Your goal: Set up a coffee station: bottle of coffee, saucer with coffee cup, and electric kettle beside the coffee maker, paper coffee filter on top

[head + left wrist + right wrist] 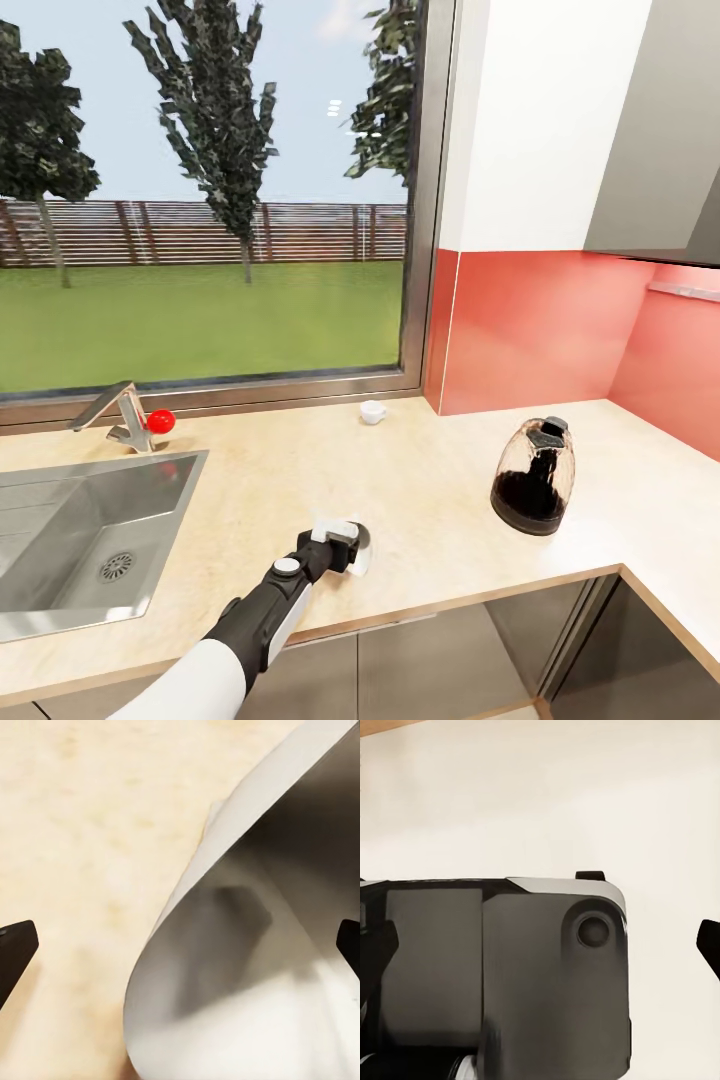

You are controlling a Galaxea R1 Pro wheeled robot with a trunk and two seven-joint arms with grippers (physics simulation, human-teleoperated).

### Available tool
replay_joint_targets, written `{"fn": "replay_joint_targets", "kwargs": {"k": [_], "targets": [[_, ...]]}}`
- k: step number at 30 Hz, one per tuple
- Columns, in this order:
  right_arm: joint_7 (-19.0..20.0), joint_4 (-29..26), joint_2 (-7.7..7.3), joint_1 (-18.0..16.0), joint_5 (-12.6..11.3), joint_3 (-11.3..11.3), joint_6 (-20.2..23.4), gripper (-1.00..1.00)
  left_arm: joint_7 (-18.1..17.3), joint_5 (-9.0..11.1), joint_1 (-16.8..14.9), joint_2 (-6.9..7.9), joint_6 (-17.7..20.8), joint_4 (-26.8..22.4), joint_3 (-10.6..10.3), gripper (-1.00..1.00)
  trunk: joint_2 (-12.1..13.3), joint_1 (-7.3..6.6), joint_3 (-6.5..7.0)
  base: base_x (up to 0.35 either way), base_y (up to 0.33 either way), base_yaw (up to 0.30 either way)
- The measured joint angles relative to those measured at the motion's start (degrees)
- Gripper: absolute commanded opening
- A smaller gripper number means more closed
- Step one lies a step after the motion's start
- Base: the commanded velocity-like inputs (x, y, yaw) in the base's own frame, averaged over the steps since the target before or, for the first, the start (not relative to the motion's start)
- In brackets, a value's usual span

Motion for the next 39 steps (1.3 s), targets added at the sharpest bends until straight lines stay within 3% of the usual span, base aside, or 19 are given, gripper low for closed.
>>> {"fn": "replay_joint_targets", "kwargs": {"k": [39], "targets": [[0.0,0.3,0.02,0.0,0.1,0.0,0.0,1.0,-0.4,0.1,0.0,0.02,-0.1,-0.5,-0.1,-1.0,0.0,0.0,0.0,0.0,0.0,0.0]]}}
